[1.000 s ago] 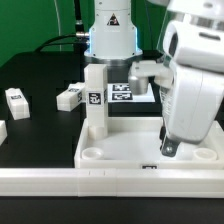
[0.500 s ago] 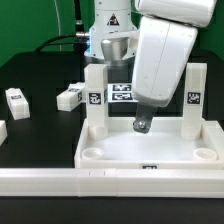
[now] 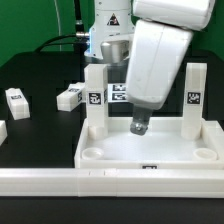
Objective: Assemble desk
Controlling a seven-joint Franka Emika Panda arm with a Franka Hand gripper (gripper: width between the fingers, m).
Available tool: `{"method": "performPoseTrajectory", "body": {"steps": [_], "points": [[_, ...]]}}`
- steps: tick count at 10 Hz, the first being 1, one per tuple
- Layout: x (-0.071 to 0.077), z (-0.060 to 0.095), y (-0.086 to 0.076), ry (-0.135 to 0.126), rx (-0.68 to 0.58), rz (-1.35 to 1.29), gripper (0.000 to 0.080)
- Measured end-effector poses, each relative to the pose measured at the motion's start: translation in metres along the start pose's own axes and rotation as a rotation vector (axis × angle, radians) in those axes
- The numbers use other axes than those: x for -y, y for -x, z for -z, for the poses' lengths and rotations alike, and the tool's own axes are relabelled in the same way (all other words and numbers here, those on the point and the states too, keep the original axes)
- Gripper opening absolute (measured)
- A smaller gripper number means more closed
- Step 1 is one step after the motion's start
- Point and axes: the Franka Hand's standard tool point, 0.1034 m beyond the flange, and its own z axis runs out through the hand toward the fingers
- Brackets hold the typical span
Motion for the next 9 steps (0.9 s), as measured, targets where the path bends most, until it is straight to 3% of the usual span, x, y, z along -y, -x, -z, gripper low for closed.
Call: {"method": "performPoseTrajectory", "body": {"steps": [2, 7, 8, 9], "points": [[0.004, -0.002, 0.021, -0.063, 0.029, -0.247, 0.0649], [0.004, -0.004, 0.018, -0.056, 0.037, -0.568, 0.0649], [0.003, -0.002, 0.027, -0.077, 0.018, -0.705, 0.0649], [0.001, -0.001, 0.046, -0.108, 0.0, -0.854, 0.0649]]}}
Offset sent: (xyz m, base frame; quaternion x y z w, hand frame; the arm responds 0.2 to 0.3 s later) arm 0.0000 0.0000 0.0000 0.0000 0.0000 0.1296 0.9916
